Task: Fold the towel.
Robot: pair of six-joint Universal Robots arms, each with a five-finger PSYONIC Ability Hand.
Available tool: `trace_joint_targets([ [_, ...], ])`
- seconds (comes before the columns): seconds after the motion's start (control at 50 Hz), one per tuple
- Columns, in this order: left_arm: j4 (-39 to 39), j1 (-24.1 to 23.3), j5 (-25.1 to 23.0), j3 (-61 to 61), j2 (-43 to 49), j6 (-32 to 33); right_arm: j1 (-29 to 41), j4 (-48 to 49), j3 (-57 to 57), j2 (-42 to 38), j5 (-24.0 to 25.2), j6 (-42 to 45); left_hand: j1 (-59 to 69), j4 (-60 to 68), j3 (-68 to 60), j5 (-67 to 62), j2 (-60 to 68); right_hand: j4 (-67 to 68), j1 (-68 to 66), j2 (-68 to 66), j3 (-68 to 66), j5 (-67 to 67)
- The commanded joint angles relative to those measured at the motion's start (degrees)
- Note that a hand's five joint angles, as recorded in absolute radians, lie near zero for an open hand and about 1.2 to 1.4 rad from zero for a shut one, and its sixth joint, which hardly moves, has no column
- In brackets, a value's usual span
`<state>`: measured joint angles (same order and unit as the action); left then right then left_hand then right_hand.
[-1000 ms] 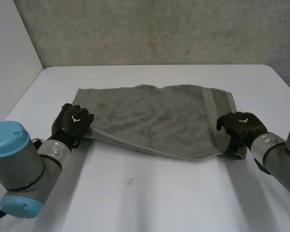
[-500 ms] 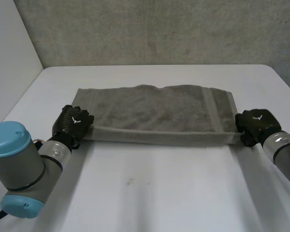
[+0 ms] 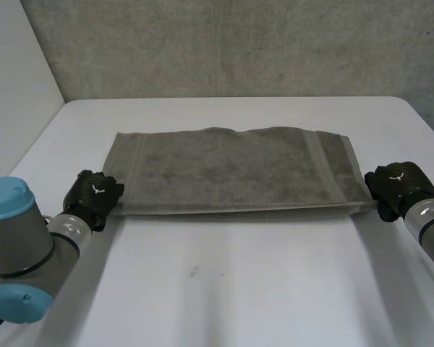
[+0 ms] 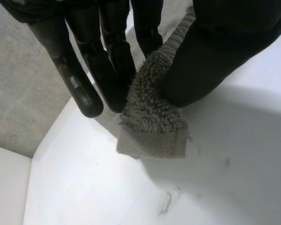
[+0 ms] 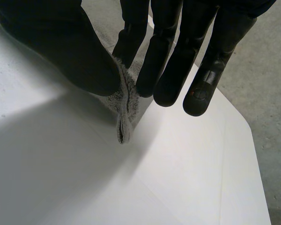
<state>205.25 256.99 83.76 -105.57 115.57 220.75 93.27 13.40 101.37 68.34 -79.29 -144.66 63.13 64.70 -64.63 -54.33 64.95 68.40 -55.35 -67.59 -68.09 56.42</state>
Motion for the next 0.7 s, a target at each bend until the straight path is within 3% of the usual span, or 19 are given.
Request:
trace_joint_targets([
  [0.02, -3.44, -1.23, -0.18, -3.05, -6.13, 0.21, 0.16, -6.18, -0.03, 4.68, 0.19, 4.02, 16.87, 15.3, -15.37, -15.67, 15.05, 11.6, -24.65, -12.41, -11.91, 13.58],
  [0.08, -5.39, -1.32, -0.18, -3.77, -8.69, 0.21, 0.07, -8.75, -0.03, 6.19, 0.19, 6.59, 16.87, 15.3, -15.37, -15.67, 15.05, 11.6, -24.65, -12.41, -11.91, 13.58],
  [0.2, -16.9, -1.5, -0.53, -7.55, -19.59, 2.75, -0.9, -24.57, 0.32, 13.84, 0.1, 21.53, 16.87, 15.3, -15.37, -15.67, 15.05, 11.6, -24.65, -12.41, -11.91, 13.58],
  [0.28, -27.5, -0.8, -1.14, -9.82, -26.25, 10.37, -5.89, -38.41, 1.73, 18.48, -0.33, 33.36, 16.87, 15.3, -15.37, -15.67, 15.05, 11.6, -24.65, -12.41, -11.91, 13.58],
  [0.34, -31.39, -0.79, -2.54, -9.75, -28.55, 14.43, -7.4, -42.31, 1.12, 19.9, 0.37, 36.98, 16.87, 15.3, -15.37, -15.67, 15.05, 11.6, -24.65, -12.41, -11.91, 13.58],
  [0.48, -23.85, 0.09, -3.96, -6.58, -25.31, 14.44, -6.88, -33.62, -1.26, 18.67, 0.1, 31.81, 16.87, 15.3, -15.37, -15.67, 15.05, 11.6, -24.65, -12.41, -11.91, 13.58],
  [0.56, -15.61, -1.31, -2.82, -0.98, -13.65, 14.88, -1.98, -25.21, -5.37, 11.59, -0.42, 26.03, 16.87, 15.3, -15.37, -15.67, 15.05, 11.6, -24.65, -12.41, -11.91, 13.58],
  [0.7, -13.3, -1.5, -1.23, 10.53, 0.32, 14.62, 5.59, -15.63, -13.72, 1.03, -4.89, 20.92, 16.87, 15.3, -15.37, -15.67, 15.05, 11.6, -24.65, -12.41, -11.91, 13.58],
])
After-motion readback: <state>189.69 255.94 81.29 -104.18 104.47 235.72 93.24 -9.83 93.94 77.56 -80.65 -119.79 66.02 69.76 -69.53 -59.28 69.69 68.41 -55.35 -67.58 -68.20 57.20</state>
